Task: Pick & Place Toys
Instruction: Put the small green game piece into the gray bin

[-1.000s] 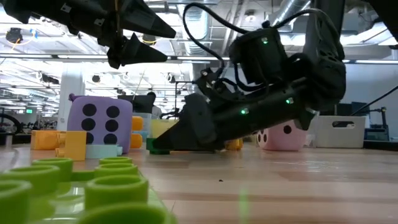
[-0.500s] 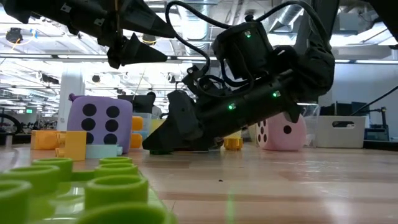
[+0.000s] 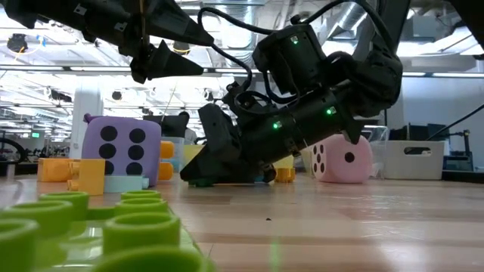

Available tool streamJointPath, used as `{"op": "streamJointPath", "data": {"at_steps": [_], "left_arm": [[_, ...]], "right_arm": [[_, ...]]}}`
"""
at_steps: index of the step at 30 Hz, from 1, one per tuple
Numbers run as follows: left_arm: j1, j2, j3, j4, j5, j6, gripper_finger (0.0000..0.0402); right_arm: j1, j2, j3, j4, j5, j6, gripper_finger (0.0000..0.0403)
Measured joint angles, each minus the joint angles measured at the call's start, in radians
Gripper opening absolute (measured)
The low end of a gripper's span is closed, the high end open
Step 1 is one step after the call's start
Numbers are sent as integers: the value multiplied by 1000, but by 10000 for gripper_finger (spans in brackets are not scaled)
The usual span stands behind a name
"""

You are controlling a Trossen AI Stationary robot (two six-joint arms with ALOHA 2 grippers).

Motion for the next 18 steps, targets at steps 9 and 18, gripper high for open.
{"op": "streamJointPath", "data": {"at_steps": [9,18], "left_arm": [[3,0,0,0,-2,27,317],[14,-192,-2,-16,-10,226,317]], "right_arm": [[17,-23,-3,-14,-58,3,135],[57,-205,-7,-281,-49,-39,135]]}}
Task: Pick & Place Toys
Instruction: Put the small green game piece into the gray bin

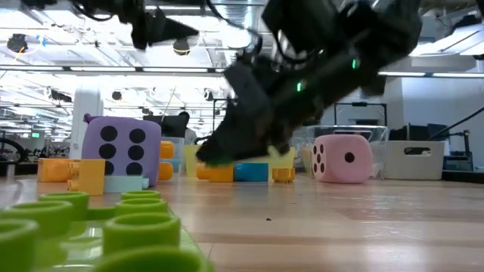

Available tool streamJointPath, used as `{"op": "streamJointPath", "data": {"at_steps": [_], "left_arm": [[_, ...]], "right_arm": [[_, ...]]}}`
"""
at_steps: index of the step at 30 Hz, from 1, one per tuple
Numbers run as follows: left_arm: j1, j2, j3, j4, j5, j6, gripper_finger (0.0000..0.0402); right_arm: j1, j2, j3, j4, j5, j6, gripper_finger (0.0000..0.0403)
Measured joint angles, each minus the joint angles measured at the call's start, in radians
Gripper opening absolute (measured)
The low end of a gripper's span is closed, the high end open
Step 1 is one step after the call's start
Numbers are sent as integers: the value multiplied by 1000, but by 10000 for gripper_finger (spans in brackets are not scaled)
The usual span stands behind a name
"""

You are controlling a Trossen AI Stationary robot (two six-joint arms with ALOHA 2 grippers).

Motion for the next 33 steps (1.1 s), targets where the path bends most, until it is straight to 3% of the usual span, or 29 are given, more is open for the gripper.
{"op": "streamJointPath", "data": {"at_steps": [8,14,20,25,30,33], "left_arm": [[-20,-230,-2,-242,1,-13,317],[-12,-252,-2,-330,1,-59,317],[27,-252,-2,-320,1,-59,317],[71,-252,-2,-317,1,-58,317],[106,-252,-2,-314,1,-59,317],[114,-252,-2,-314,1,-59,317]], "right_arm": [[63,-206,0,-330,294,-11,137],[90,-376,1,-719,495,187,140],[76,-514,2,-1187,580,491,140],[19,-598,2,-1508,590,692,143],[-72,-655,2,-1736,643,803,142],[-148,-687,-7,-1780,686,813,143]]}}
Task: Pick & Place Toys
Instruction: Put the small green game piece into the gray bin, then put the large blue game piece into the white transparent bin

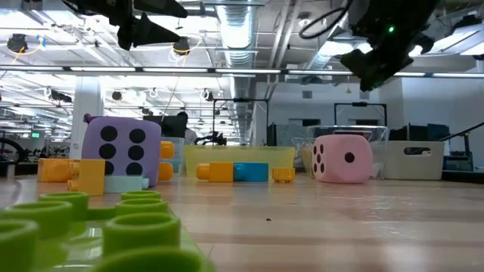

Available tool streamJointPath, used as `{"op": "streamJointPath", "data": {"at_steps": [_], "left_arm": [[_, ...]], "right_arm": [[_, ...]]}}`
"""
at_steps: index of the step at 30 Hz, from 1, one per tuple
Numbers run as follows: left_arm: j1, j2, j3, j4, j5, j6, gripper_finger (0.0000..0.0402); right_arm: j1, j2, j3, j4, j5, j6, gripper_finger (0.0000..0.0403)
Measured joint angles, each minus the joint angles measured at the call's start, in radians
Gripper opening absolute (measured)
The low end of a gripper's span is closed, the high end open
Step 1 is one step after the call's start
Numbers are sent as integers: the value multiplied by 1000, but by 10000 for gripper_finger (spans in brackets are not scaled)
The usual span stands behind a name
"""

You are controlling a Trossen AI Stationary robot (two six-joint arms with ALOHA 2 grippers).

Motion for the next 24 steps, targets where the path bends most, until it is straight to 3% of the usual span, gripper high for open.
{"op": "streamJointPath", "data": {"at_steps": [8,15,18,24], "left_arm": [[-2,0,0,0,0,-3,317],[-2,1,0,-1,0,-52,317],[-2,1,0,-1,0,-53,317],[-2,1,0,-1,0,-53,317]], "right_arm": [[-244,-94,-131,128,-19,-188,145],[-464,-183,-294,543,-142,-536,147],[-543,-190,-334,626,-148,-572,155],[-657,-168,-343,628,-150,-574,205]]}}
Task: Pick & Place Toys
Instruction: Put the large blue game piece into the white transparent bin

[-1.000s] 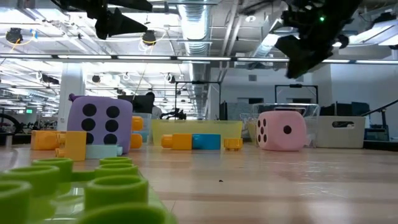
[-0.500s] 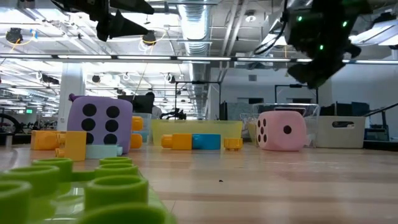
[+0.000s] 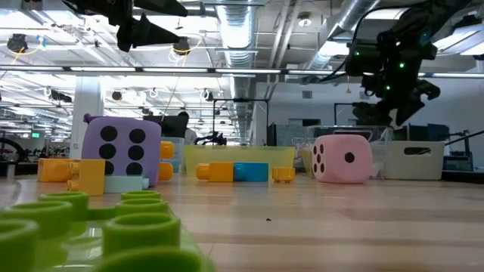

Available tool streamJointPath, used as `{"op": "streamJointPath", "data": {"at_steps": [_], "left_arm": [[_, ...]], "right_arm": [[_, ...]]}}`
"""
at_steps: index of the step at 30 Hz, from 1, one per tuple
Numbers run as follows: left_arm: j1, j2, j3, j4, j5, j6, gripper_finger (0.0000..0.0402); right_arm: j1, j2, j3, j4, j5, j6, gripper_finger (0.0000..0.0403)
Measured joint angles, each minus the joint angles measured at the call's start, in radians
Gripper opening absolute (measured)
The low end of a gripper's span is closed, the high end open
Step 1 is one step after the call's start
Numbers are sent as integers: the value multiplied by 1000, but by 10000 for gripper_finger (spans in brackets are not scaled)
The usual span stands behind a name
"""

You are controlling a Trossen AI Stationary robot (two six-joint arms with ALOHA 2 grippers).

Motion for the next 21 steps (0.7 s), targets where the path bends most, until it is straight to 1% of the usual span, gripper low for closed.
{"op": "streamJointPath", "data": {"at_steps": [3,5,7,9,12,14,21], "left_arm": [[-1,3,0,0,0,0,317],[-1,5,0,-4,3,-2,317],[-1,5,0,-6,15,-22,317],[-1,5,0,-11,31,-36,317],[-1,5,0,-11,40,-42,317],[-1,5,0,-11,53,-42,317],[-1,29,2,-7,54,-47,317]], "right_arm": [[-20,-1,0,0,-12,-2,235],[-14,-2,0,4,-27,-37,252],[5,-3,0,9,-55,-89,265],[41,-3,0,13,-76,-106,272],[136,-3,0,17,-82,-105,275],[217,-3,0,23,-68,-102,276],[556,-3,0,55,84,16,276]]}}
